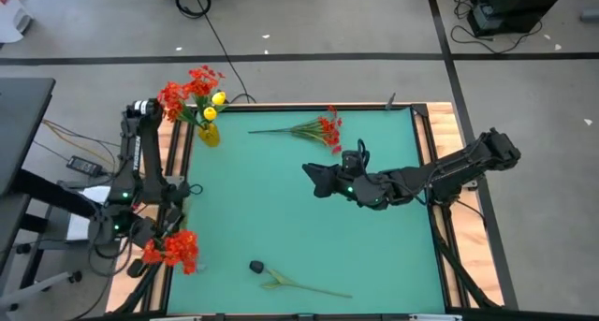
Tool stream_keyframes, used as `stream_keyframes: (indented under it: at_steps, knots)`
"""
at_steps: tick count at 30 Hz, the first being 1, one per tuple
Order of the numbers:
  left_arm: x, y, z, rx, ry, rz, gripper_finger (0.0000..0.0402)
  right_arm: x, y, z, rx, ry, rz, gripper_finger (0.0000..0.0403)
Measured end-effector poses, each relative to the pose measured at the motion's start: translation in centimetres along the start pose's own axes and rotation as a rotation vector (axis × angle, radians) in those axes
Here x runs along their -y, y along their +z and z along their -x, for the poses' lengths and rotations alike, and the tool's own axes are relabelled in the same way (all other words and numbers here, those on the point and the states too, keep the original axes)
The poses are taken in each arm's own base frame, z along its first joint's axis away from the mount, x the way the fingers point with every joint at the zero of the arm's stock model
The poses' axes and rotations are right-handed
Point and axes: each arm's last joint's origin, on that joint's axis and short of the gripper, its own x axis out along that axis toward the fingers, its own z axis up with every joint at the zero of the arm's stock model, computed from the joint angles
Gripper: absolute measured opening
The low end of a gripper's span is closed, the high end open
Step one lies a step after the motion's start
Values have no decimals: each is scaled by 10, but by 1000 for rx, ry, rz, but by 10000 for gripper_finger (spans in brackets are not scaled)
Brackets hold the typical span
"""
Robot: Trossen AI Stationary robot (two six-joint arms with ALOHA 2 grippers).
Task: Sort flowers into vase by color
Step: Put the orange flowers into the transparent vase
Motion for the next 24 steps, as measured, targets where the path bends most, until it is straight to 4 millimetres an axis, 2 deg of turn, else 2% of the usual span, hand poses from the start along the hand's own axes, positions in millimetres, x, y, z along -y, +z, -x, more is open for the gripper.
stream_keyframes:
  at_steps: [6, 9, 12, 16, 24]
  knots:
    - [-3, -18, -2, -20, 18, 16, 10, -1, 0, 0, 1, 11, -11, 160]
    - [-3, -17, -2, -16, 17, 28, 14, -2, 1, 0, 3, 20, -21, 160]
    - [-2, -16, -2, -10, 9, 62, 35, -3, 1, 0, 3, 30, -30, 160]
    - [1, -14, -2, -18, -53, 82, 60, -4, 1, 0, -1, 37, -35, 160]
    - [4, -11, -2, -14, -128, 126, 83, -4, 1, 0, -7, 42, -41, 160]
